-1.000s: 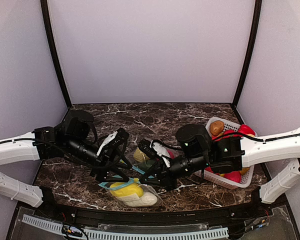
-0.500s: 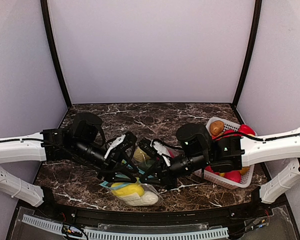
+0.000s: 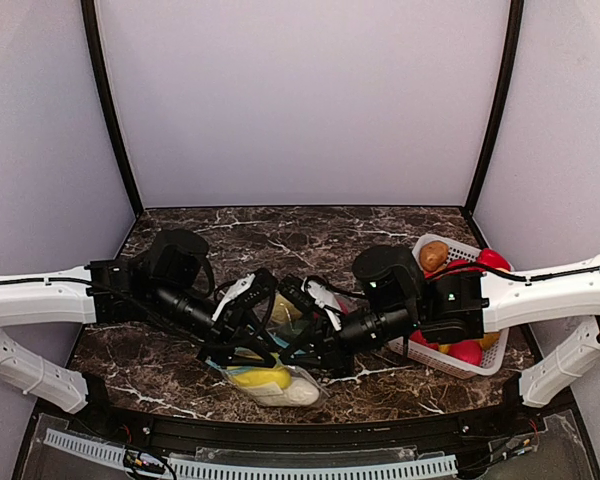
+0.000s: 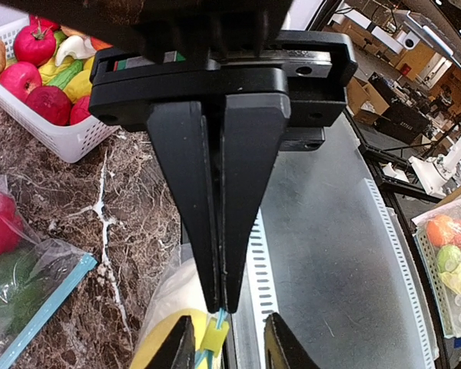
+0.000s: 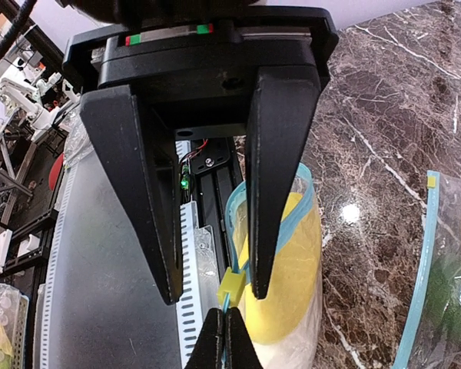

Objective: Place the food in the zip-top bag and seal the zipper
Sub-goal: Zip the zipper of the food storage bag.

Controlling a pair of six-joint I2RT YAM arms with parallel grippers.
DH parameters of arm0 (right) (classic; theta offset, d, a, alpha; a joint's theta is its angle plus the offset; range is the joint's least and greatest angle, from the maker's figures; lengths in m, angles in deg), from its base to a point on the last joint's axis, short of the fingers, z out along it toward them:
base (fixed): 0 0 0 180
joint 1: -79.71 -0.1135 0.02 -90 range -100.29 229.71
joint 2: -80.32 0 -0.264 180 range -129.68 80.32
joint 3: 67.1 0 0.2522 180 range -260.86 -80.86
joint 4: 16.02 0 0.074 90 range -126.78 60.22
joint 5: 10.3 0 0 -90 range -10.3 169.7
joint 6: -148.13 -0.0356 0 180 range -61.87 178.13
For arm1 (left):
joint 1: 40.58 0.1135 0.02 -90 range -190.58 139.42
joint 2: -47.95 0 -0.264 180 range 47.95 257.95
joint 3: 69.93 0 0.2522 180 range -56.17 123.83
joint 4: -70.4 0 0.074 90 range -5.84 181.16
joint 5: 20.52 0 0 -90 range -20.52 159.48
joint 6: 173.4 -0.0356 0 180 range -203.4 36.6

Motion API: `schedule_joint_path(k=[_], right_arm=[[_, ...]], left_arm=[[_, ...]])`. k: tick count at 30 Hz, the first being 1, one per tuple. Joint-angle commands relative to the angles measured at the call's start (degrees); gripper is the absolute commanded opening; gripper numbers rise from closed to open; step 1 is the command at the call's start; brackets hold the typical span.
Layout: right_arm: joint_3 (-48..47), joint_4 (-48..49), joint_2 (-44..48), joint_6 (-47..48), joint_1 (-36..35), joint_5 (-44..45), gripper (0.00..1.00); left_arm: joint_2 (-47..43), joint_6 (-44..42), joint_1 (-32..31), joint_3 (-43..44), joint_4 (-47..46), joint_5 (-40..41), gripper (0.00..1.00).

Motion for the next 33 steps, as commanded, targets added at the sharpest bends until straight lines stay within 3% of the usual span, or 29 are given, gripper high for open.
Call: schedule_joint_path(k=[1,13,33], right_arm=[[-1.43,1.05,0.72,-0.60,0.48,0.27,0.00],[-0.47,1.04,1.79,-1.29,1.13,2.02,0.00],[-0.86,-8.87,7.74,-0.28,3.20,12.91,0.00]], left_arm=[[0.50,-0.29,-0.47,-0.97,-0.43,-0.38,0.29],[0.98,0.15,-0.53,-1.43,-0.43,-0.58,0.01],[-1.12,-0.50,-0.62,-3.09,5.08,3.06,0.01]])
